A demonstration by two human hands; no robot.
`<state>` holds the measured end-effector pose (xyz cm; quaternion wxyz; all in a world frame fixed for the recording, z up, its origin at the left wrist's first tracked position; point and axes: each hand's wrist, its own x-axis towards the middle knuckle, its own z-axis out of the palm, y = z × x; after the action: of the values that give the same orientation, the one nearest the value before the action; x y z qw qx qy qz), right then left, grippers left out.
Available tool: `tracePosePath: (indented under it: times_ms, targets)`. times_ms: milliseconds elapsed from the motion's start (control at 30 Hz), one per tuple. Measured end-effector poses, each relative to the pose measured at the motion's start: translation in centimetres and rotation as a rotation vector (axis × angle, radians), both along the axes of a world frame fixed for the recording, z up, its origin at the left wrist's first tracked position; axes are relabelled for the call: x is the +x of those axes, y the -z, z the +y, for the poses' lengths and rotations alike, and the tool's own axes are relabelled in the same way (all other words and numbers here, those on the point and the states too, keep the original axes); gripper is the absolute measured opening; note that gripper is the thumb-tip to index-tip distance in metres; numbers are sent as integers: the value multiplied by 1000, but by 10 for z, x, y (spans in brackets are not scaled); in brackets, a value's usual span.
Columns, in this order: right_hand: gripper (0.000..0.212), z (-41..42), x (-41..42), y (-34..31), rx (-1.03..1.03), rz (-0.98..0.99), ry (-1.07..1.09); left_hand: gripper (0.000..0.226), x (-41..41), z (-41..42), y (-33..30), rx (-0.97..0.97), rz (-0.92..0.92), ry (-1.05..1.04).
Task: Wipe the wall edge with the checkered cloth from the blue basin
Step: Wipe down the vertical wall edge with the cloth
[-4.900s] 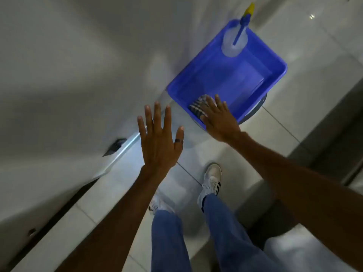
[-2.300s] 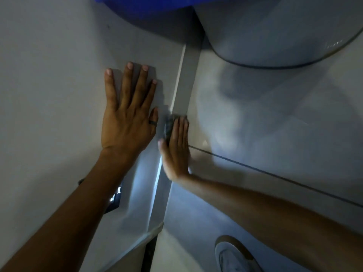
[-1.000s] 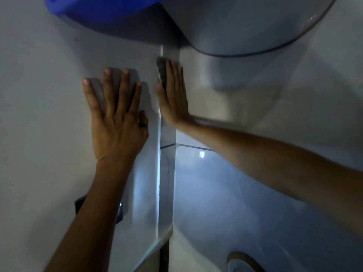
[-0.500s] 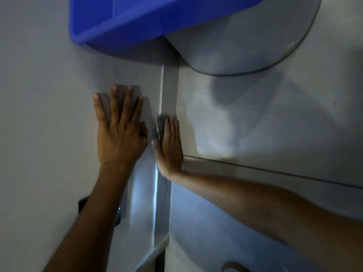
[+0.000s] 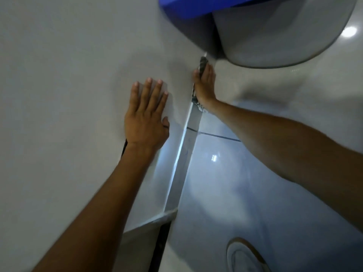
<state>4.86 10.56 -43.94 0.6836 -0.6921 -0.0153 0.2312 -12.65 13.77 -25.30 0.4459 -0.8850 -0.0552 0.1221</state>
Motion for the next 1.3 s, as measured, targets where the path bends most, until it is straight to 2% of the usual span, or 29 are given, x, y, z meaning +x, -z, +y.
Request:
tracePosePath:
  times_ms: [133,233,300,433,600,700,900,1033,1167,1300]
  targets:
    - [71,8,-66,16,-22,-39,21,72,-35,-1,-13,-72,-90,4]
    - [71,5,-143,27,-40,-64,21,74,-69,-1,-20,-111,-76,13]
    - [74,2,-198,22,-55,-48,-2,78,-91,2,-24,-91,-62,40]
    - [82,-3,-316,2,-52,120,-37,76,-136,8,-30,4,-74,153]
    - [83,-7,-423,-1,-72,56,-154,83,-147,19,-25,68,-55,169]
    - [83,-6,-398,12,-60,-10,-88,84,-147,20,-22,65,-46,177]
    - [80,12,-242,35,-22,-139,141,83,-150,22,-23,40,-61,201]
    - [80,17,-176,42,-34,-148,165,83,-151,23,-23,24,-54,197]
    - [79,17,-216,32,-44,-95,184,83,-149,21,-22,24,-69,209]
    - [78,3,-351,21,-47,31,31,86,-147,19,-22,18,-56,187]
